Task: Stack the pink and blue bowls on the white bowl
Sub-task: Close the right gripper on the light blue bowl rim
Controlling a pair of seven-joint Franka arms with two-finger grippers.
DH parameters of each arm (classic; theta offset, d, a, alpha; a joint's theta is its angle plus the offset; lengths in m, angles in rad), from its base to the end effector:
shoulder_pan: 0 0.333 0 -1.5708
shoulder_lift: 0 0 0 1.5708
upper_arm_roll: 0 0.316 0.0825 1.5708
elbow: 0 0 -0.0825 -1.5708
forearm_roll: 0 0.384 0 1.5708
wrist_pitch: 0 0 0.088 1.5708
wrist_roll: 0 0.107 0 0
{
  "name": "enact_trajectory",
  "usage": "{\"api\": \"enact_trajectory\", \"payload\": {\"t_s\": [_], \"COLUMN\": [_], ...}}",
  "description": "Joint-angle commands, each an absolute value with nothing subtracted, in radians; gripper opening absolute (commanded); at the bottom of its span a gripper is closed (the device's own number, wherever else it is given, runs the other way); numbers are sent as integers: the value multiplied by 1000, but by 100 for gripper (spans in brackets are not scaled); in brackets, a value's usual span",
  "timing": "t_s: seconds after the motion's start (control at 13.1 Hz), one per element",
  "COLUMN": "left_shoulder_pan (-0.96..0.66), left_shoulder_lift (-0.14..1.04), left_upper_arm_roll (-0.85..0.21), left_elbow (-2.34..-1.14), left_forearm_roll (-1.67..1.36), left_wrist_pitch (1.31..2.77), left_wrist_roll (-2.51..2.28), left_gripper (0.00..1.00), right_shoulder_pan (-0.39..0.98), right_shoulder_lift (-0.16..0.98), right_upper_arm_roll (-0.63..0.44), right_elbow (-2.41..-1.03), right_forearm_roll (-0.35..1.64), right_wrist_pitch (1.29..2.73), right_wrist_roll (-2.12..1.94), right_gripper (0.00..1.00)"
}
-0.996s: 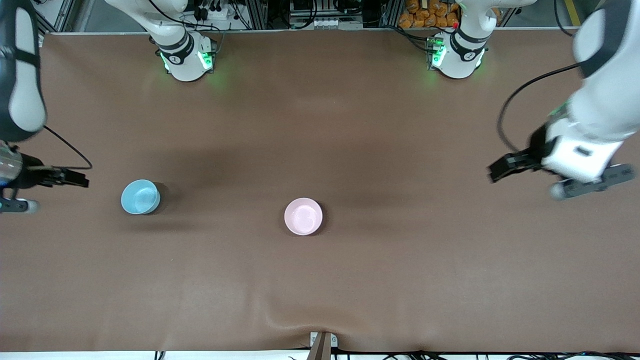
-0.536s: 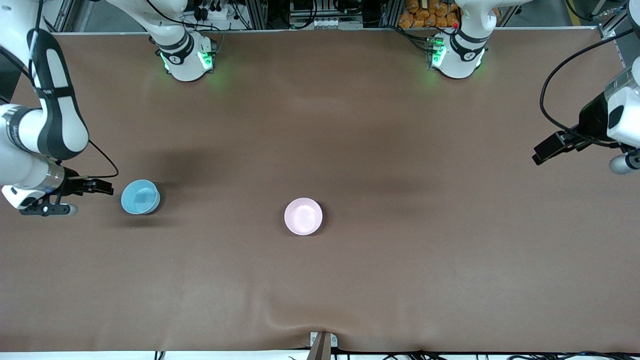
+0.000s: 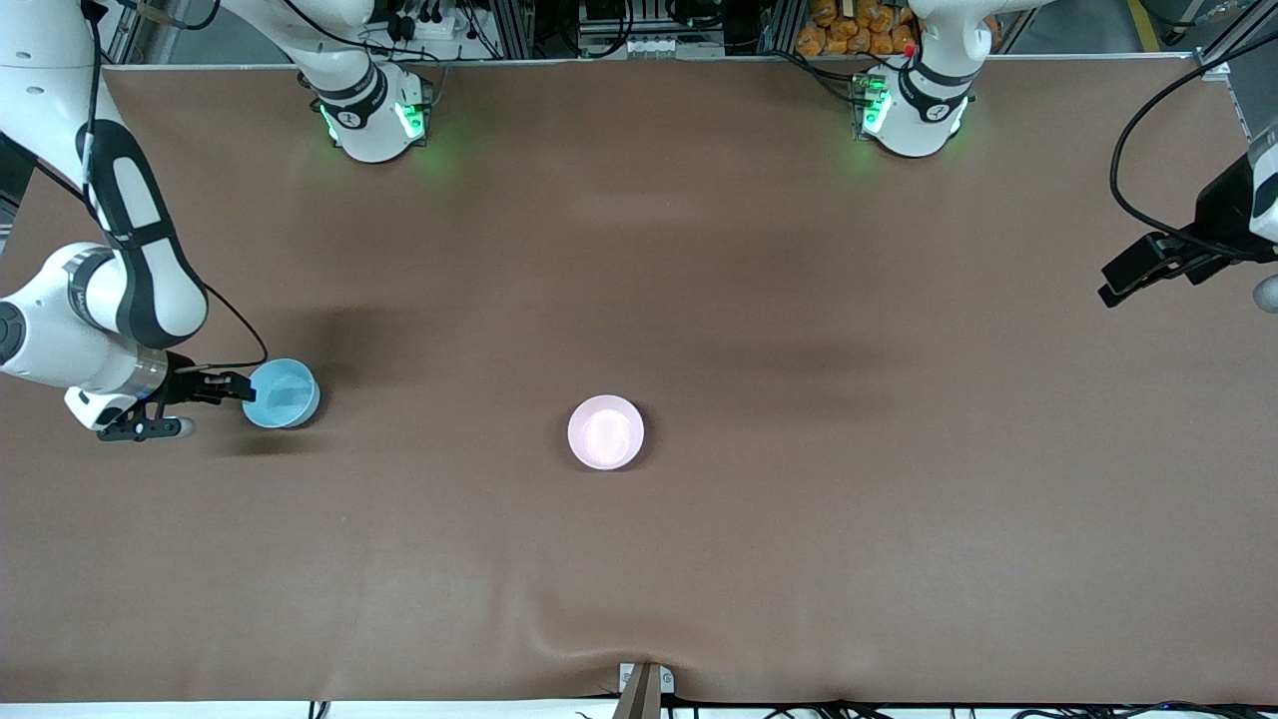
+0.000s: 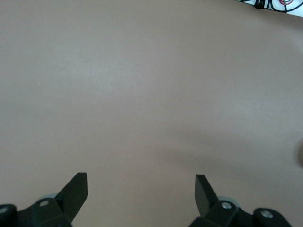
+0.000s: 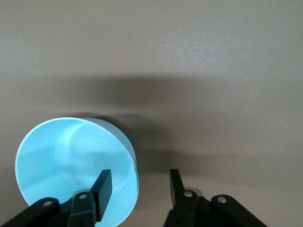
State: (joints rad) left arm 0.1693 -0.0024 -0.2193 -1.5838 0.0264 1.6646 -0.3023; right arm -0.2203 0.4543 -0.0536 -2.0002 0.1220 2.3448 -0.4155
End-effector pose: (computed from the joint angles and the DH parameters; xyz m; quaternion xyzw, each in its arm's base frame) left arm 0.5626 -0.0257 0.6283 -0.9912 -0.1250 -0.0433 0.0060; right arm 0.5745 -0.1589 0.2206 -0.9977 -0.0278 0.0409 0.0459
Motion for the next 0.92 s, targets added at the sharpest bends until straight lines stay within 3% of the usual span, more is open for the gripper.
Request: {"api": "enact_trajectory", "payload": {"t_s": [0.0, 0.31, 0.46, 0.61, 0.69, 0.84], "left_shoulder_pan": [195, 195, 193, 193, 193, 192], "left_shoulder_lift": [-32, -20, -20, -21, -23, -25], "left_upper_arm_roll": [-225, -227, -227, -227, -227, -232], "left_elbow": [-1606, -1571, -1569, -1569, -1569, -1572], "left_forearm_roll": [-2, -3, -8, -8, -8, -12], "left_wrist_pitch": [1666, 1631, 1621, 1585, 1565, 1549], "left_wrist_roll": [-253, -249, -252, -245, -224, -152], "left_gripper": [100, 100, 100, 100, 100, 100], "right_shoulder_pan": [-239, -235, -233, -235, -233, -218], "right_shoulder_lift": [457, 468, 471, 472, 471, 460], "right_upper_arm_roll": [-41, -41, -40, -40, -40, -37], "right_elbow": [-2022, -2022, -2023, -2025, -2029, -2029], "right_forearm_roll": [143, 143, 143, 146, 162, 170], "right_wrist_pitch": [2405, 2421, 2421, 2421, 2421, 2405], "right_wrist_roll": [-462, -462, -460, -460, -460, -456], "right_gripper": [50, 18, 11, 13, 2, 0]}}
